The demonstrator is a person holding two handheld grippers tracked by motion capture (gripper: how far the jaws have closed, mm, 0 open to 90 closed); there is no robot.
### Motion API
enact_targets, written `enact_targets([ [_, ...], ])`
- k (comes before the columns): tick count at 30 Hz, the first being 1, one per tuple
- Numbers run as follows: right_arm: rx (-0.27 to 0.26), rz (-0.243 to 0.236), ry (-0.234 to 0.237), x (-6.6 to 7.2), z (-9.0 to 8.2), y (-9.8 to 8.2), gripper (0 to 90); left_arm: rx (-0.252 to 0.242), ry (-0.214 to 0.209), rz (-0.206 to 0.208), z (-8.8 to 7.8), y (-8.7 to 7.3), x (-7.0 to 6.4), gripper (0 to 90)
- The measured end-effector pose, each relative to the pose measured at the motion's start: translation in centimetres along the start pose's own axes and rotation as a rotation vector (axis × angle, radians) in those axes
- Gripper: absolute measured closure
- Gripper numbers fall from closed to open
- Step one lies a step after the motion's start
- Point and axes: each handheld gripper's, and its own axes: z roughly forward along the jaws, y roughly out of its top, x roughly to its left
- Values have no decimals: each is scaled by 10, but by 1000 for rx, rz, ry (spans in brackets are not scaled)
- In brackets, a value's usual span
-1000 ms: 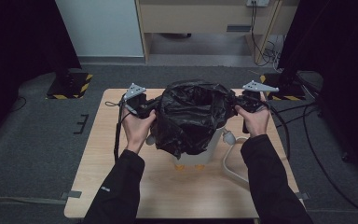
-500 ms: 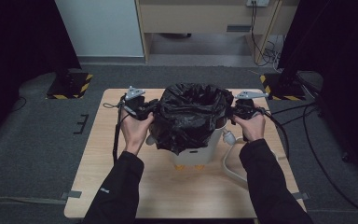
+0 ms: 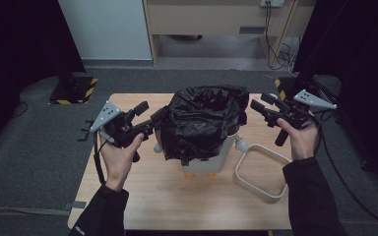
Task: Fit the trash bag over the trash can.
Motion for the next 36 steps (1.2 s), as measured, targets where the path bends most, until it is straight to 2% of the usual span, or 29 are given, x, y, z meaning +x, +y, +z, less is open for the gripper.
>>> enact_targets([
  [3, -46, -26, 44, 21, -12, 10, 337, 13, -64, 9, -8, -6, -18, 288],
  [6, -83, -35, 100, 41, -18, 15, 332, 56, -86, 31, -10, -15, -31, 276],
  [9, -63, -39, 180, 62, -13, 15, 322, 77, -113, 27, -7, -25, -36, 277],
  [12, -16, -47, 205, 73, -6, 8, 324, 119, -128, 54, -1, -34, -38, 285],
  [14, 6, -49, 203, 73, -3, 3, 370, 144, -138, 63, 3, -41, -38, 303],
  [18, 10, -32, 211, 70, -7, -6, 571, 168, -153, 59, 5, -48, -37, 373],
  [19, -7, -18, 219, 69, -10, -8, 665, 177, -158, 64, 4, -49, -36, 425],
  [21, -8, -15, 223, 67, -17, -8, 767, 186, -173, 42, 2, -51, -36, 503],
  [23, -15, -12, 239, 67, -24, -6, 837, 197, -177, 45, -1, -52, -35, 594],
  [26, -21, -13, 257, 69, -33, -5, 858, 204, -179, 47, -2, -53, -35, 673],
  [29, -13, -22, 264, 72, -40, -8, 878, 207, -173, 65, -3, -53, -36, 701],
  [33, 17, -9, 287, 74, -48, -19, 889, 218, -168, 64, -3, -56, -35, 694],
  [36, 45, -2, 282, 73, -50, -30, 893, 242, -162, 67, 0, -62, -36, 664],
])
